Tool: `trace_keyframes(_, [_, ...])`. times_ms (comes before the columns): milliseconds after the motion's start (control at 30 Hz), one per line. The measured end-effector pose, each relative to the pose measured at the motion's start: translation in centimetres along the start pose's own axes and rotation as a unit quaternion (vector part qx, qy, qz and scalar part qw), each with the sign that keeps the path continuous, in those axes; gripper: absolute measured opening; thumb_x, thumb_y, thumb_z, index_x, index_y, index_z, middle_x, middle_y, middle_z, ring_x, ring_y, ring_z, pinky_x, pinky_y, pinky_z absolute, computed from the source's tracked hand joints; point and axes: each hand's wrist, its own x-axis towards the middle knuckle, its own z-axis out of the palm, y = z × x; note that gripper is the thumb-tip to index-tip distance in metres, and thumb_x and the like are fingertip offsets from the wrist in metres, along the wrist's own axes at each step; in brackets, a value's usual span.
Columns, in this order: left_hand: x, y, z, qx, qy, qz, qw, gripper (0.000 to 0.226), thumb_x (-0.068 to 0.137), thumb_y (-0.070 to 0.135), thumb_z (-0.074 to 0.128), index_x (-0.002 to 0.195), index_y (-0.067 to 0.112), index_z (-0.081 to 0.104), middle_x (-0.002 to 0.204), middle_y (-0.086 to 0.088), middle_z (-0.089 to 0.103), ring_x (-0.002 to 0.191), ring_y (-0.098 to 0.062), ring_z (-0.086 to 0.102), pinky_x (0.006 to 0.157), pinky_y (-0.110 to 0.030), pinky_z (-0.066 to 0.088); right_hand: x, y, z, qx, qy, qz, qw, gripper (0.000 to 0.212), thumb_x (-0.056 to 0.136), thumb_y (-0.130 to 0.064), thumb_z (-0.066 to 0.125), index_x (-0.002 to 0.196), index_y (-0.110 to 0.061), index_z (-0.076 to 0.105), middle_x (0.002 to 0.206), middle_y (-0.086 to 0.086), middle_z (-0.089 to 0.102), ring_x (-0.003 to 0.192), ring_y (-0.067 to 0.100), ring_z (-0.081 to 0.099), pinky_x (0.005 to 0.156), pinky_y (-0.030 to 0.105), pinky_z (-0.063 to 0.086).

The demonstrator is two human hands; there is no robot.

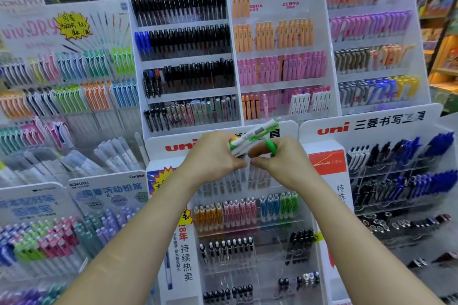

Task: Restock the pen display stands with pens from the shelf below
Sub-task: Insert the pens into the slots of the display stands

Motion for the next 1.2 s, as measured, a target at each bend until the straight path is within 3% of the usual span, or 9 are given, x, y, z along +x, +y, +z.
trace_keyframes(133, [0.3,-0.5,-0.3,-0.045,-0.033,-0.025,0.998,0.027,0.079,0.034,0.077,0.081,0.010,0.065,0.066,-0.012,0.060,0.052,-0.020,0.049,0.048,-0.027,0.037,-0.6,-0.3,0.1,0.147,-0.007,0.024,0.989,0.011,0.084,-0.013,0.074,0.088,-0.023,0.075,0.085,-0.003,0.076,0.079,0.008,0.069,0.071,0.026,0.052])
trace_keyframes(233, [0.5,-0.7,-0.6,-0.066,-0.051,-0.047,0.995,0.026,0.078,0.032,0.077,0.086,0.009,0.068,0.064,-0.012,0.059,0.049,-0.019,0.047,0.047,-0.027,0.037,-1.2,-0.5,0.4,0.218,-0.007,0.061,0.974,0.010,0.087,-0.007,0.070,0.092,-0.016,0.072,0.084,0.003,0.076,0.053,-0.005,0.057,0.057,0.023,0.042])
trace_keyframes(333, [1.0,-0.6,-0.8,-0.065,-0.077,-0.061,0.993,0.027,0.078,0.032,0.078,0.087,0.008,0.069,0.063,-0.009,0.056,0.051,-0.021,0.046,0.049,-0.028,0.036,-1.4,-0.7,0.7,0.250,0.000,0.071,0.966,0.010,0.090,-0.003,0.066,0.093,-0.012,0.071,0.084,0.007,0.076,0.041,-0.004,0.049,0.049,0.021,0.039])
trace_keyframes(600, [2.2,-0.5,-1.0,-0.072,-0.103,-0.086,0.988,0.032,0.078,0.028,0.079,0.093,0.002,0.067,0.070,-0.013,0.055,0.058,-0.024,0.046,0.056,-0.033,0.038,-1.8,-0.7,0.8,0.273,0.001,0.070,0.960,0.014,0.091,-0.005,0.062,0.101,-0.012,0.068,0.093,0.006,0.075,0.040,0.001,0.046,0.041,0.015,0.036])
trace_keyframes(800, [1.8,-0.3,-0.3,-0.026,-0.077,-0.082,0.993,0.033,0.076,0.028,0.079,0.072,0.009,0.053,0.058,-0.008,0.044,0.051,-0.023,0.039,0.050,-0.027,0.031,-1.1,-0.7,1.8,0.200,-0.016,0.029,0.979,0.016,0.086,-0.009,0.073,0.102,-0.010,0.070,0.096,0.005,0.073,0.051,-0.006,0.056,0.048,0.014,0.043])
trace_keyframes(900, [1.4,-0.9,-0.2,-0.045,-0.068,-0.077,0.994,0.023,0.078,0.026,0.077,0.074,0.012,0.059,0.055,-0.003,0.049,0.049,-0.019,0.043,0.048,-0.025,0.032,-0.8,-0.8,2.2,0.142,-0.007,0.010,0.990,0.012,0.084,-0.013,0.075,0.096,-0.014,0.073,0.085,-0.004,0.072,0.058,-0.008,0.058,0.055,0.009,0.043])
trace_keyframes(1000, [0.6,-1.2,-0.4,-0.090,-0.033,-0.080,0.992,0.018,0.083,0.026,0.072,0.085,0.010,0.064,0.058,-0.002,0.052,0.048,-0.017,0.043,0.047,-0.025,0.034,-0.8,-0.8,2.5,0.070,0.016,0.005,0.997,0.006,0.086,-0.015,0.073,0.091,-0.018,0.076,0.078,-0.008,0.069,0.067,0.002,0.061,0.058,0.014,0.046])
trace_keyframes(1100, [-0.4,-1.0,-0.9,-0.190,0.027,-0.090,0.977,0.015,0.089,0.027,0.066,0.088,0.012,0.065,0.064,-0.002,0.060,0.049,-0.016,0.042,0.048,-0.025,0.036,-0.9,-0.9,2.8,0.012,0.020,0.009,1.000,0.005,0.089,-0.019,0.070,0.090,-0.018,0.074,0.068,-0.006,0.064,0.056,0.008,0.055,0.056,0.023,0.045])
trace_keyframes(1200, [-1.7,-0.4,-1.2,-0.394,0.014,-0.083,0.915,0.015,0.091,0.021,0.066,0.083,0.010,0.059,0.062,-0.005,0.060,0.042,-0.013,0.036,0.044,-0.022,0.032,-1.3,-1.2,2.7,0.000,0.030,-0.004,1.000,0.008,0.092,-0.021,0.066,0.093,-0.017,0.073,0.063,-0.007,0.061,0.050,0.008,0.054,0.053,0.023,0.043])
